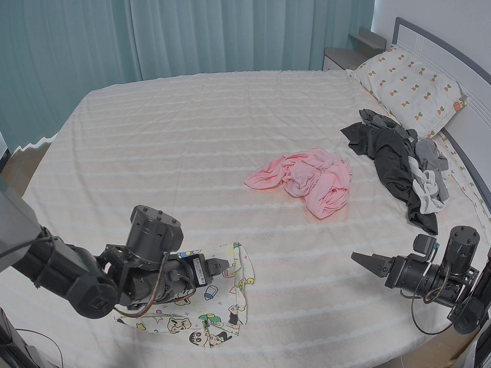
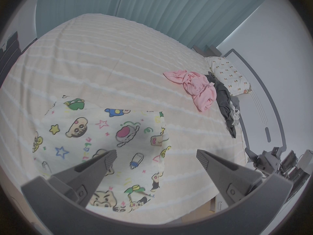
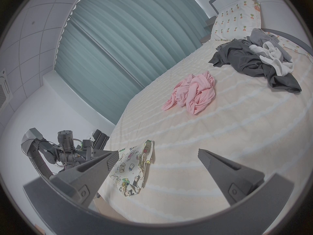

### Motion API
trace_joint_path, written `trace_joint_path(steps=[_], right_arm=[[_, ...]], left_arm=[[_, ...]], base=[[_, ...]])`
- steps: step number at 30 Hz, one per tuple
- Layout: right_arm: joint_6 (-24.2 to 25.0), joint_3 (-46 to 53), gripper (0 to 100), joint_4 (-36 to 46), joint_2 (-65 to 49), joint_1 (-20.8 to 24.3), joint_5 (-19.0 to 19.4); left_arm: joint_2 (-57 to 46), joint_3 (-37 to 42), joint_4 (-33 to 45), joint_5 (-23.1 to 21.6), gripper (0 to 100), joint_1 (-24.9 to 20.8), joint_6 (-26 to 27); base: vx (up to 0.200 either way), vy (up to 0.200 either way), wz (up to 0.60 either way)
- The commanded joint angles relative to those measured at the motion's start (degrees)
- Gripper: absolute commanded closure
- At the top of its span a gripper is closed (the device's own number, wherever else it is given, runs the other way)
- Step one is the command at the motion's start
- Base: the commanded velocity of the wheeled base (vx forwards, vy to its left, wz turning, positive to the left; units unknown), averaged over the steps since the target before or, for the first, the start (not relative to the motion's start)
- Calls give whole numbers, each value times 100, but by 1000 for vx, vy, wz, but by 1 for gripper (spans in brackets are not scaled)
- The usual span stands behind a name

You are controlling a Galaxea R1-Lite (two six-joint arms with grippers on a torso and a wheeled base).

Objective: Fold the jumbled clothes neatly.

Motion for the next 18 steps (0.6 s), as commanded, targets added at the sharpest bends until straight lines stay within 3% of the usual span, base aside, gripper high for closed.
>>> trace_joint_path(steps=[1,4,12,16,18], right_arm=[[1,101,0,-49,13,29,3],[1,101,0,-49,13,29,3],[-7,101,0,-41,180,99,-5],[-16,101,0,-49,242,108,-5],[-16,101,0,-49,242,116,-5]], left_arm=[[-698,578,-32,-43,0,4,2],[-777,736,-58,-34,0,4,-16],[-1164,1738,-1016,-78,0,13,-244],[-1208,2301,-1622,-359,0,39,-297],[-1208,2362,-1710,-368,0,48,-306]], base=[[0,0,0],[0,0,0],[-200,0,0],[-200,0,0],[0,0,0]])
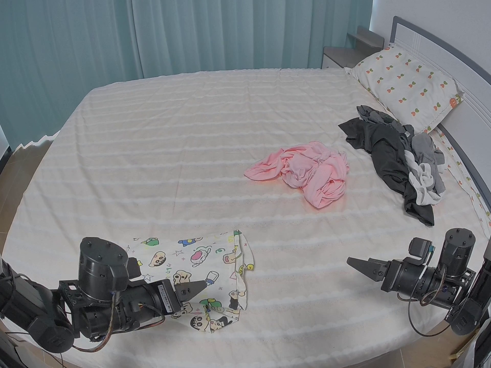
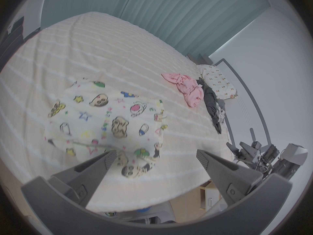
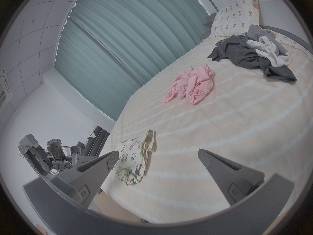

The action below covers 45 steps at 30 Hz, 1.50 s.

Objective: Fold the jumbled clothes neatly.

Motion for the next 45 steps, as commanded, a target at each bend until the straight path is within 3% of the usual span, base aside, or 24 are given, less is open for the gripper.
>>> trace_joint_path(steps=[1,11,14,19,28,45], right_arm=[[5,101,0,-49,93,29,1],[14,-110,0,-76,383,319,18],[14,-558,0,-58,568,574,1],[22,-1050,0,-49,1157,1066,-17],[31,-1850,0,232,1886,1295,-43],[14,-3019,0,1462,2396,1576,-17]], left_arm=[[-110,453,-395,-102,0,46,-35],[127,497,-1292,-313,0,476,-237],[39,532,-1318,-726,0,731,-510],[83,541,-1327,-866,0,1057,-527],[180,532,-1327,-858,0,1144,-527],[224,541,-1336,-858,0,1153,-527]], base=[[0,0,0],[0,20,0],[0,200,0],[0,200,0],[0,200,0],[0,0,0]])
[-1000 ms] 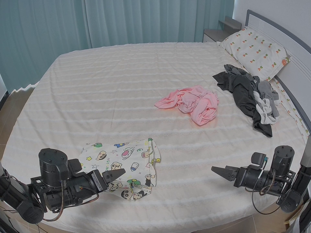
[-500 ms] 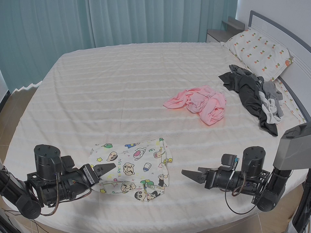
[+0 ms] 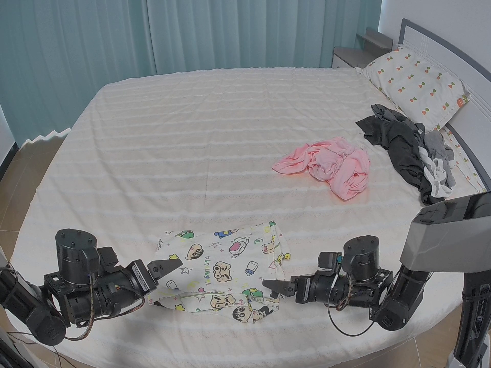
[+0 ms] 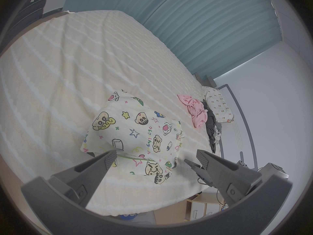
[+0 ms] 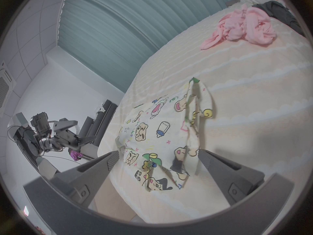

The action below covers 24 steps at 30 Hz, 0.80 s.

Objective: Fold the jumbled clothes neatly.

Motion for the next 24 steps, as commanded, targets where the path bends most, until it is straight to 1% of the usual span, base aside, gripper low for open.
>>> trace_joint_path(steps=[1,5,15,24], right_arm=[[-8,-277,0,154,180,45,8],[-26,-452,0,198,330,89,8],[-96,-786,0,743,461,194,8],[-149,-989,0,814,681,396,8]], left_arm=[[52,-10,-8,1,0,1,-1],[61,-10,-8,9,0,10,-1],[175,-19,-8,1,0,10,-1],[237,-10,-114,9,0,10,-9]], base=[[0,0,0],[0,0,0],[0,0,0],[0,0,0]])
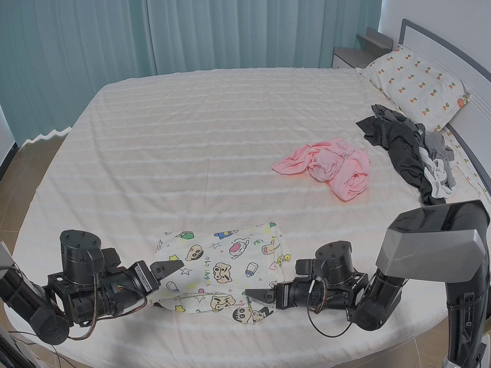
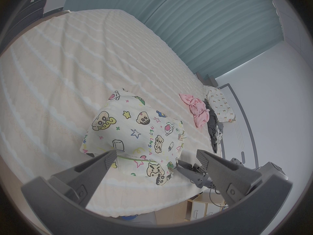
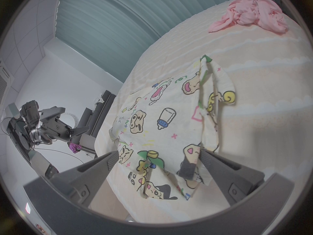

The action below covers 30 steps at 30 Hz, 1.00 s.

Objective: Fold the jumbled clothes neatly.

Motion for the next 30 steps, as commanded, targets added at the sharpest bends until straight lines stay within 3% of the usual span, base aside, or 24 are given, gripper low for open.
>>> trace_joint_path(steps=[1,5,6,22,30], right_arm=[[-21,-149,0,98,194,86,1],[-30,-334,0,203,265,77,1],[-30,-334,100,212,265,68,1],[-30,273,100,98,-192,51,-34],[-12,1134,100,-693,-658,51,1]], left_arm=[[71,16,-51,5,0,-1,-9],[80,16,-51,5,0,-1,-9],[80,16,-51,5,0,-1,-9],[63,16,-51,13,0,-1,-9],[54,7,-51,22,0,-1,-9]], base=[[0,0,0],[0,0,0],[0,0,0],[0,0,0],[0,0,0]])
